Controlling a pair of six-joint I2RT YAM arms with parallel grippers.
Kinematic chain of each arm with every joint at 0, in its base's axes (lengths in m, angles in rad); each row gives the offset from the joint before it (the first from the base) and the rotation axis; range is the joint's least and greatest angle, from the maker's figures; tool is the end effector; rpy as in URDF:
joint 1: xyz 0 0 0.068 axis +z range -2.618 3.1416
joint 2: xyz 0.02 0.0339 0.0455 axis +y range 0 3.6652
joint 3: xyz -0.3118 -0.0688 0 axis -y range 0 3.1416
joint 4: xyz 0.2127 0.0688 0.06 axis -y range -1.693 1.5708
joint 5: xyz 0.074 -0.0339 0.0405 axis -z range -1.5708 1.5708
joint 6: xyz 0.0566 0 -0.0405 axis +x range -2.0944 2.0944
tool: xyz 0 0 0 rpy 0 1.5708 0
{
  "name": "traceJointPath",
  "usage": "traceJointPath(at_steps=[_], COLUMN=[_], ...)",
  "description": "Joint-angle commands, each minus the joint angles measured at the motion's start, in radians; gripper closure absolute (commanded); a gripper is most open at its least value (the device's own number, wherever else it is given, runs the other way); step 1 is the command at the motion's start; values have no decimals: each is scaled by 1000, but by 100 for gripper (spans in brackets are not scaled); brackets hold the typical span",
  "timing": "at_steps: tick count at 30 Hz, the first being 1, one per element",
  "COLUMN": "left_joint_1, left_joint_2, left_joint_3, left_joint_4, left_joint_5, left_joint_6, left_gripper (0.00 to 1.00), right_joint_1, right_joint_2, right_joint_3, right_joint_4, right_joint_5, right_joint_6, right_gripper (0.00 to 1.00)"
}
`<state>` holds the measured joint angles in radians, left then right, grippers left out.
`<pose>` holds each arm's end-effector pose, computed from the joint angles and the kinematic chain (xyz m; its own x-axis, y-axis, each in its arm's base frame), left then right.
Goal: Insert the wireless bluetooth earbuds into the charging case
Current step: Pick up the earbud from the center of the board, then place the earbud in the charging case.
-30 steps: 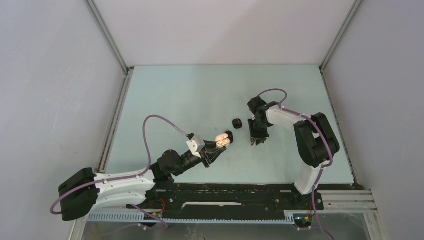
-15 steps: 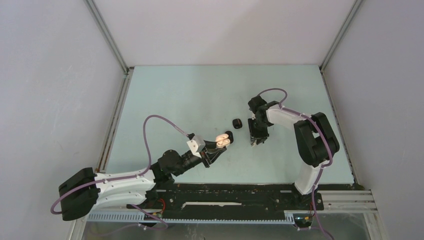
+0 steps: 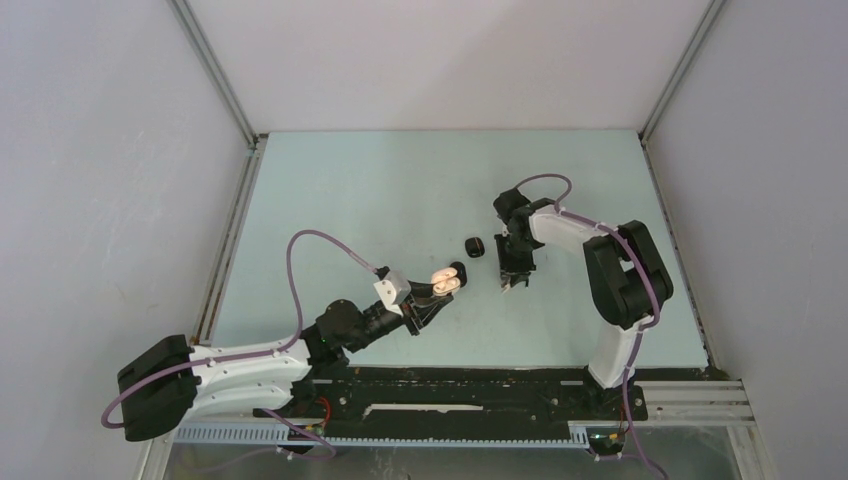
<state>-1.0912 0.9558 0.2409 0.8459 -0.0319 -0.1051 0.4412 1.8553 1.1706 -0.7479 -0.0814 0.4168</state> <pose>0.0798 -0.1496 0.2911 -0.0316 -0.1666 -0.9855 0.8736 0.4744 -0.1082 0.2948 0.1443 0.1956 -0.9953 -0.0238 -0.0934 -0.0359 0.9909 0.1294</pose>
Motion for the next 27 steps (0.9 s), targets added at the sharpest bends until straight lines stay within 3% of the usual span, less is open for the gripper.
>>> traceJointPath(at_steps=[1,6,9,21,27], left_joint_1=[-6,-6,-6,-6,-6], left_joint_2=[-7,-7,3,58,87], left_joint_3=[-11,-13,-10,24,27], left_joint_4=[25,20,20,21,69], left_joint_5=[-9,-7,-2,24,20], left_joint_6=[5,8,10,0,-27], left_gripper=[100,100,100,100,100], right_joint_1=[21,23,27,42,47], right_joint_2=[35,1,-61,-407,-576], right_joint_3=[20,19,20,21,60], right_joint_4=[16,2,8,61,94], right_joint_5=[15,4,-47,-248,-298], right_joint_6=[16,-2,-53,-378,-455], right_gripper=[75,79,100,100,100])
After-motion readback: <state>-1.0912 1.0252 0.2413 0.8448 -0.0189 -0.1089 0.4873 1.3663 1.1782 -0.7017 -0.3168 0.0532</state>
